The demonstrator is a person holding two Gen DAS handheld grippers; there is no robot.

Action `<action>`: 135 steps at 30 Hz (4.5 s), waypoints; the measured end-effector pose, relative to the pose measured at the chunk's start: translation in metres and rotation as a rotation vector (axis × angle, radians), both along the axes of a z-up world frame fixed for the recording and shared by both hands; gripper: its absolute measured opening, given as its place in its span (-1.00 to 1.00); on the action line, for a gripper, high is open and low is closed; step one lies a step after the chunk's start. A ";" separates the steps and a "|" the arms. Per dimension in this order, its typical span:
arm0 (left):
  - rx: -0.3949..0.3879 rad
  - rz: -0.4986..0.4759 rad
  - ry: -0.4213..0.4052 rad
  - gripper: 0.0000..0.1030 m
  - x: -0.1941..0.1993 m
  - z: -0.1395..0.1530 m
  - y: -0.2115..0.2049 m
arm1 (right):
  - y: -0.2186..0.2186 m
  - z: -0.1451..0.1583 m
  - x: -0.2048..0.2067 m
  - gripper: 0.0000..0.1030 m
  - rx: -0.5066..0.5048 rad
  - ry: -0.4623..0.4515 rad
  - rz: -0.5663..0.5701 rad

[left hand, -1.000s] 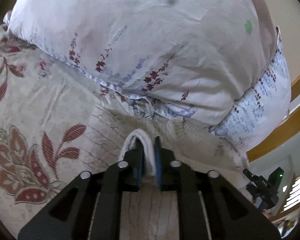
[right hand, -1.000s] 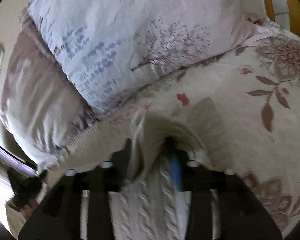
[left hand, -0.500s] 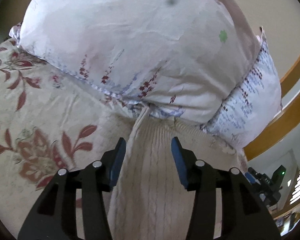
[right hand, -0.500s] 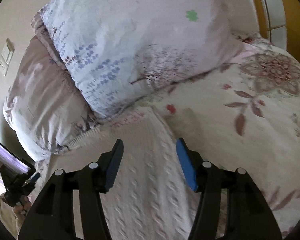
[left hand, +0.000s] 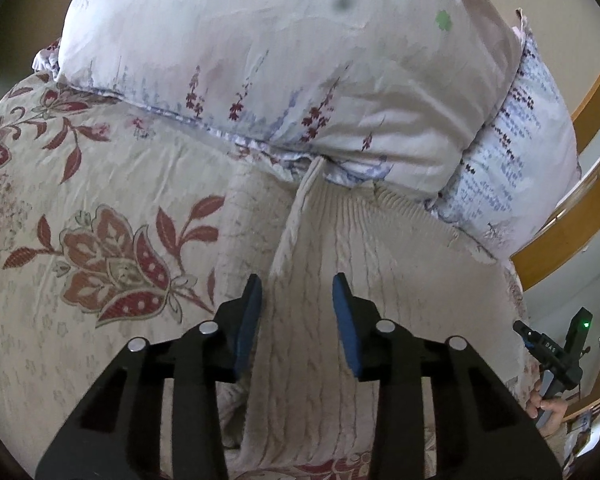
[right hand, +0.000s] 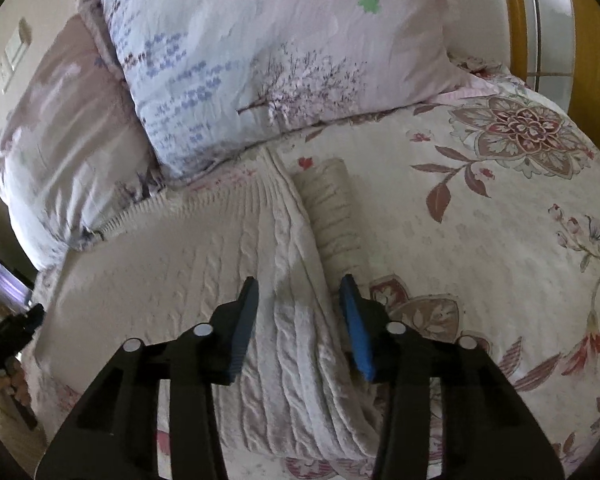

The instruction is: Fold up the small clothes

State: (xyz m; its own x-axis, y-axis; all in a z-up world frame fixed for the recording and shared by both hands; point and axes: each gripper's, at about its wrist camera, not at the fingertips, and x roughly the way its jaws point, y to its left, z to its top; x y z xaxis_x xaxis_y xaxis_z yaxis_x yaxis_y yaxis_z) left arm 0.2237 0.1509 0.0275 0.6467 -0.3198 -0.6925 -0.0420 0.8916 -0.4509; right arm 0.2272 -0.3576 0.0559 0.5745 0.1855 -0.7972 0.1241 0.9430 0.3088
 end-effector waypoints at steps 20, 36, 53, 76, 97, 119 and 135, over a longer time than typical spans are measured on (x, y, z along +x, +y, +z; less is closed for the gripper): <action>-0.009 -0.012 0.025 -0.87 -0.013 -0.007 0.011 | 0.001 0.009 -0.031 -0.82 -0.043 -0.015 -0.009; 0.016 0.000 -0.066 -0.23 -0.028 0.015 0.008 | 0.016 0.018 -0.021 -0.15 -0.190 -0.065 -0.038; 0.100 -0.119 -0.030 -0.08 -0.020 -0.008 -0.044 | 0.091 -0.004 0.014 0.36 -0.286 0.007 0.193; -0.226 0.078 0.070 0.35 0.007 -0.017 0.034 | 0.158 0.005 0.031 0.36 -0.234 -0.038 0.295; -0.327 0.085 0.089 -0.05 0.020 -0.026 0.026 | 0.166 -0.009 0.032 0.50 -0.287 -0.022 0.309; -0.433 -0.054 -0.081 -0.67 0.031 0.049 -0.041 | 0.164 -0.005 0.030 0.51 -0.262 -0.030 0.332; -0.395 -0.357 -0.054 -0.69 0.064 0.046 -0.239 | 0.021 0.017 -0.002 0.51 -0.131 -0.077 0.054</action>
State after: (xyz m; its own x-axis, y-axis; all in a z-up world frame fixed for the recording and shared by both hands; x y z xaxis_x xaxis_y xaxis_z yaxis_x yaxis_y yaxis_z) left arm 0.2877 -0.0883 0.0734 0.4809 -0.7564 -0.4434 0.2656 0.6077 -0.7485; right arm 0.2255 -0.3367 0.0729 0.6272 0.1156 -0.7703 0.0526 0.9804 0.1899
